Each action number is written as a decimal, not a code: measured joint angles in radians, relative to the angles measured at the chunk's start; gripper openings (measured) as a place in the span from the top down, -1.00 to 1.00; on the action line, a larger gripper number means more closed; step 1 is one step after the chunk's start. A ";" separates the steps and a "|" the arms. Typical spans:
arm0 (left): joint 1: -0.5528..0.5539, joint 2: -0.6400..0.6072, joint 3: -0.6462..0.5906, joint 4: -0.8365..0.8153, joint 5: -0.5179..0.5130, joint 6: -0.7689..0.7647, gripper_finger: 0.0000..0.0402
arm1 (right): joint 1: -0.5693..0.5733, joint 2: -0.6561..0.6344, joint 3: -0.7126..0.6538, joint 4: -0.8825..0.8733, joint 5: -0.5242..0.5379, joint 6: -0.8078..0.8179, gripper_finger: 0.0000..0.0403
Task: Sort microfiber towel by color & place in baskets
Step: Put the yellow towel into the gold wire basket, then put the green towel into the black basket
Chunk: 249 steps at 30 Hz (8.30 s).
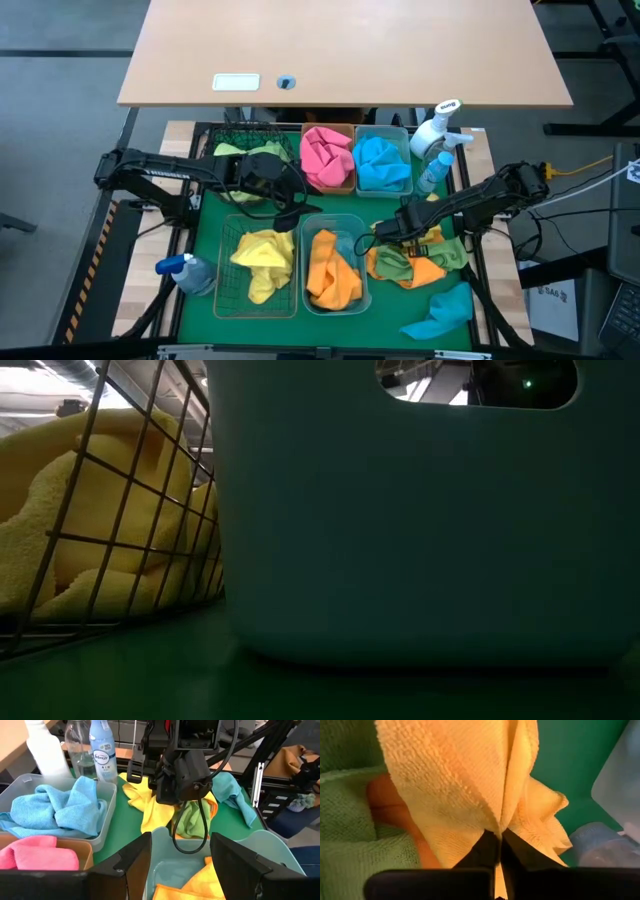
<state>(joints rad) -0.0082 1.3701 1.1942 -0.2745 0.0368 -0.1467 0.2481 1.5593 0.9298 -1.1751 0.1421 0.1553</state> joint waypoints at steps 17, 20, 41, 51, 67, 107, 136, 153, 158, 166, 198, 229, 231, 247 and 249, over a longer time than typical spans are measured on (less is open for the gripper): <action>0.000 0.000 0.000 0.000 -0.028 0.000 0.03 | 0.000 0.000 0.384 -0.338 0.090 0.039 0.98; 0.000 0.000 0.000 -0.001 -0.028 0.000 0.03 | 0.000 0.000 0.471 -0.351 0.134 0.026 0.97; -0.009 0.000 0.001 0.107 -0.023 0.221 0.03 | 0.000 -0.001 0.708 0.127 0.257 -0.315 0.96; -0.055 0.048 0.002 0.156 -0.019 0.263 0.03 | 0.000 -0.001 0.708 0.353 0.258 -0.411 0.95; -0.059 0.097 0.002 0.268 -0.143 0.264 0.07 | 0.000 0.000 0.708 0.443 0.204 -0.450 0.95; -0.148 -0.175 0.002 -0.481 0.191 -0.224 0.81 | 0.001 -0.044 0.708 0.184 0.186 -0.250 0.19; -0.312 -0.100 -0.004 -0.741 0.055 -0.586 0.35 | 0.000 -0.043 0.708 0.018 0.020 -0.024 0.19; -0.288 -0.109 0.039 -0.716 0.191 -0.552 0.13 | 0.001 -0.042 0.569 -0.031 -0.126 0.031 0.19; -0.289 -0.109 0.090 -0.720 0.195 -0.516 0.13 | 0.001 -0.042 0.519 -0.032 -0.140 0.031 0.19; -0.288 -0.101 0.101 -0.719 0.127 -0.480 0.12 | 0.001 -0.042 0.500 -0.031 -0.146 0.031 0.19; -0.273 0.003 0.099 -0.867 -0.056 -0.686 0.09 | 0.001 -0.043 0.500 -0.031 -0.154 0.023 0.19; -0.227 0.037 0.099 -0.976 0.258 -0.691 -0.17 | 0.001 -0.043 0.501 -0.032 -0.165 0.023 0.19; -0.227 0.036 0.099 -0.936 0.235 -0.692 -0.17 | 0.010 -0.043 0.501 -0.032 -0.198 0.042 0.19; -0.227 0.036 0.099 -0.583 0.275 -0.607 -0.16 | 0.219 -0.044 0.260 0.071 -0.169 0.164 0.19; -0.225 0.036 0.099 -0.543 0.245 -0.602 -0.16 | 0.217 -0.044 0.213 0.123 -0.177 0.200 0.19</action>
<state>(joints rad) -0.2337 1.4059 1.2934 -0.8174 0.2822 -0.7490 0.4652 1.5154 1.1424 -1.0525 -0.0345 0.3549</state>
